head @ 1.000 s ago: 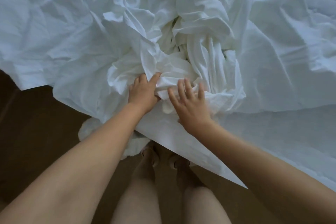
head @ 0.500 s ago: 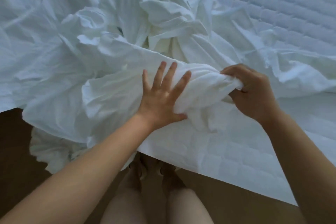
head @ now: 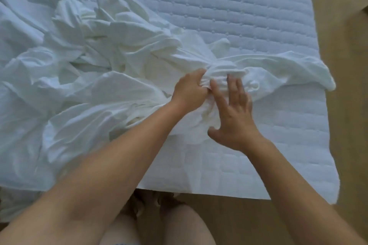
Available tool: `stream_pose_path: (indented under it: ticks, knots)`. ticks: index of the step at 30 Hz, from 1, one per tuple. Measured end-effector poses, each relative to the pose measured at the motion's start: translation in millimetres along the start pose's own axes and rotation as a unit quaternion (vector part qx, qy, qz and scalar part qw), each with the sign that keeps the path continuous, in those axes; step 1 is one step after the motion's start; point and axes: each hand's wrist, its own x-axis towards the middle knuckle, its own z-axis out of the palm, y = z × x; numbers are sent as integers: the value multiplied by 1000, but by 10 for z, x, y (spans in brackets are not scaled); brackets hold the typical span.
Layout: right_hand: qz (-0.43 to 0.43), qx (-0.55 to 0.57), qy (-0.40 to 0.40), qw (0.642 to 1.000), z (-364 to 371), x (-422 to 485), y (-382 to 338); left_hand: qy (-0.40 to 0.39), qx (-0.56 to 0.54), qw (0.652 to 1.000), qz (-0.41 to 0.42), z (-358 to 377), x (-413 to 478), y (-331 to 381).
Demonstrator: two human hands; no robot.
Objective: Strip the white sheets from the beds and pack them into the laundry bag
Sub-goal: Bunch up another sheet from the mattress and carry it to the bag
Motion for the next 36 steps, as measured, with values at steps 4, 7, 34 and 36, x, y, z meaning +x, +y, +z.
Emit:
stream_pose_path:
  ticks: [4, 7, 34, 36]
  knots:
    - [7, -2, 154, 988, 240, 175, 141, -87, -191, 974, -82, 126, 158, 217]
    - [42, 9, 165, 985, 311, 390, 274, -152, -153, 973, -77, 106, 251, 155]
    - [120, -72, -11, 990, 542, 972, 247, -67, 423, 904, -24, -69, -11, -1111]
    - [35, -39, 1, 999, 704, 808, -97, -41, 438, 897, -37, -262, -246, -1474]
